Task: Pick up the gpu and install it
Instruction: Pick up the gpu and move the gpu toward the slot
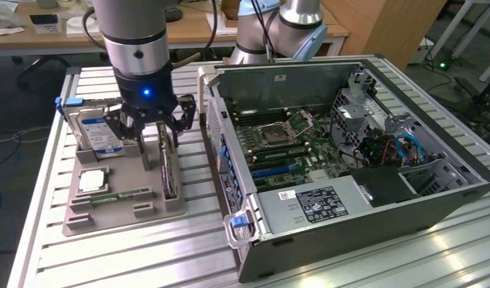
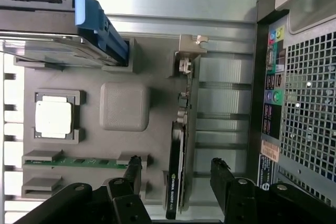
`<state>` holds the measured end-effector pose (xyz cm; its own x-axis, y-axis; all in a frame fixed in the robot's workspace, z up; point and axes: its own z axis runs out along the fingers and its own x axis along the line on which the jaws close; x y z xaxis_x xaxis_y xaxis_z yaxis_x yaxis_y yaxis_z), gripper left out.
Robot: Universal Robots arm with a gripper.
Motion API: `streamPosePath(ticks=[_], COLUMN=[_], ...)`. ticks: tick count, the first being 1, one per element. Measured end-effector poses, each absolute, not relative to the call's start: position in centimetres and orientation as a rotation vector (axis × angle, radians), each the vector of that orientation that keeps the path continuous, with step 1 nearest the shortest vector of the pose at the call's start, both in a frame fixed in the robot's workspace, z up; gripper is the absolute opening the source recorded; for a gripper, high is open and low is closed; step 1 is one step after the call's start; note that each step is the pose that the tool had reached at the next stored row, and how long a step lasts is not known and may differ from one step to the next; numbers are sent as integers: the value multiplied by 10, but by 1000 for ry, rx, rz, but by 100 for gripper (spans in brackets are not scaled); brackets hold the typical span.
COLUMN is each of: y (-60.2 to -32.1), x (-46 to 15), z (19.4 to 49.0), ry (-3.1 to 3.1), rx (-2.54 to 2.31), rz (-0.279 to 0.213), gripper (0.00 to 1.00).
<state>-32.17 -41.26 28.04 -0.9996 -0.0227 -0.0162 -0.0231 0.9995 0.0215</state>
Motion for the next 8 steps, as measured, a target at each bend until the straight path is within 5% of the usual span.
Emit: streamPosePath(ticks=[8], y=[-413], x=[-320], z=[266], ry=[3125], rx=[-36], rz=[34], gripper=[65])
